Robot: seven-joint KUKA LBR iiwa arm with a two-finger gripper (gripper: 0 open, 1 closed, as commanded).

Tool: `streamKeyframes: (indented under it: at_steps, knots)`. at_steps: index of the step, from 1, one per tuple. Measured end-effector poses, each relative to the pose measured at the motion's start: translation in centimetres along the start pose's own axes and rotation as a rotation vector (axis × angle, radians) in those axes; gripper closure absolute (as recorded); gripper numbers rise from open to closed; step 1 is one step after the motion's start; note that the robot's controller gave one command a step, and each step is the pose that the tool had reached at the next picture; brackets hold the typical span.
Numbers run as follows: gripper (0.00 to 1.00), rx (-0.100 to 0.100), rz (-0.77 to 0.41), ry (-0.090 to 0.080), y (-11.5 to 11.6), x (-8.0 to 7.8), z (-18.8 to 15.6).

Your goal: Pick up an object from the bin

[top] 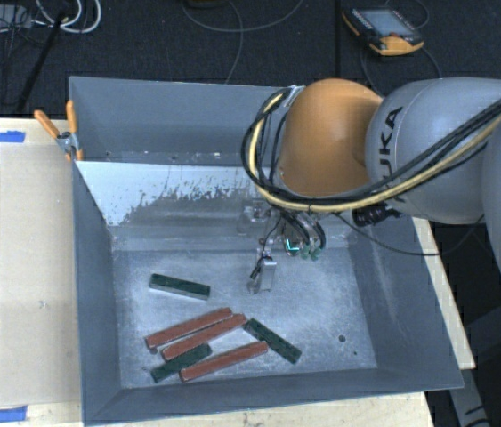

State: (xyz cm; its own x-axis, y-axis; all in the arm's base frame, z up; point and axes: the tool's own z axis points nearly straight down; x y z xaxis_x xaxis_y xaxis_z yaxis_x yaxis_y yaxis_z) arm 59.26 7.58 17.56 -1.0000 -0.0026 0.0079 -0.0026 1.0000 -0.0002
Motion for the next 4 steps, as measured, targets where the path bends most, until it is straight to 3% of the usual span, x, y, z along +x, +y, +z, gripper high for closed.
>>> streamKeyframes:
  at_steps: [1,2,3,4]
  knots:
    - [0.00,0.001,0.052,0.002,-0.6,7.6,11.1]
    - [1.00,-0.002,0.053,-0.005,-0.5,7.2,10.5]
    - [1.00,0.000,-0.360,-0.014,-1.9,7.1,10.5]
    - [1.00,-0.002,-0.128,-0.010,-4.7,6.4,10.5]
